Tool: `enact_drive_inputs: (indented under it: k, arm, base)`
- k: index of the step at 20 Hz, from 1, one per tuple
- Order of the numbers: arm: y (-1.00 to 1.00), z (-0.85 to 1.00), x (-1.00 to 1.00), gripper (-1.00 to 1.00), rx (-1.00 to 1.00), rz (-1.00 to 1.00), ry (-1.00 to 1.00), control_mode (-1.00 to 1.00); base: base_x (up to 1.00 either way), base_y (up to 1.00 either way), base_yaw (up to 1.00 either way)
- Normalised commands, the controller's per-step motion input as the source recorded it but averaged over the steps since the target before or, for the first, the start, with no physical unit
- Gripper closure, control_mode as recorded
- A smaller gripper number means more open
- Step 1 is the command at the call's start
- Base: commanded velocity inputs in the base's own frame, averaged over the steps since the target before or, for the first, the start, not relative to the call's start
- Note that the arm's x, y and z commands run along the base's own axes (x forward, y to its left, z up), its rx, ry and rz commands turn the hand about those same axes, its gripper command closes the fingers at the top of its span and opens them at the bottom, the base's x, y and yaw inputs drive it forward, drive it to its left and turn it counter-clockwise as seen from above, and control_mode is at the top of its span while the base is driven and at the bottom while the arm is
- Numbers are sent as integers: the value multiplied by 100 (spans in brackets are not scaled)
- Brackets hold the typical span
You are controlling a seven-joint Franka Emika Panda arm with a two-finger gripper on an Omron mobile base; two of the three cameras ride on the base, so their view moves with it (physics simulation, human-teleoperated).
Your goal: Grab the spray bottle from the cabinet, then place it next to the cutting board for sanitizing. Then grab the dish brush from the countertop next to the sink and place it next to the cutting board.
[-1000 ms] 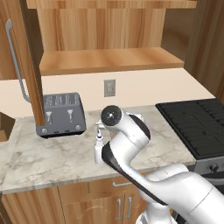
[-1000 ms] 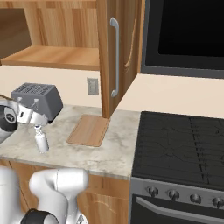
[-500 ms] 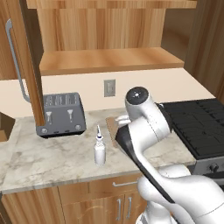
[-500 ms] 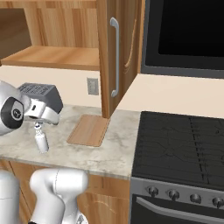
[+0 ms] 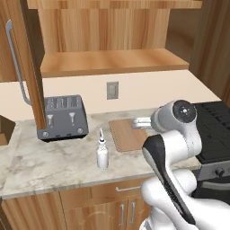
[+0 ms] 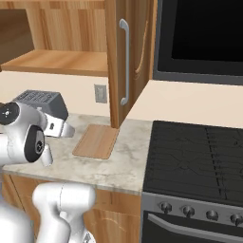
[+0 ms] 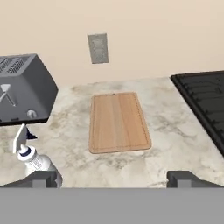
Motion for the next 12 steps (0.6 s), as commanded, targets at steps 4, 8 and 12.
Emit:
enact_drive_inputs:
  k: [4,8,12]
  arm:
    - [-12,0,-6,-100,20,19,-5,-100]
    - [-1,1,-41,-100,0,14,-15,-100]
    - [-2,0,-73,-100,0,1,-18,-100]
  base:
    - [0,0,0]
    - [0,0,0]
    - [0,0,0]
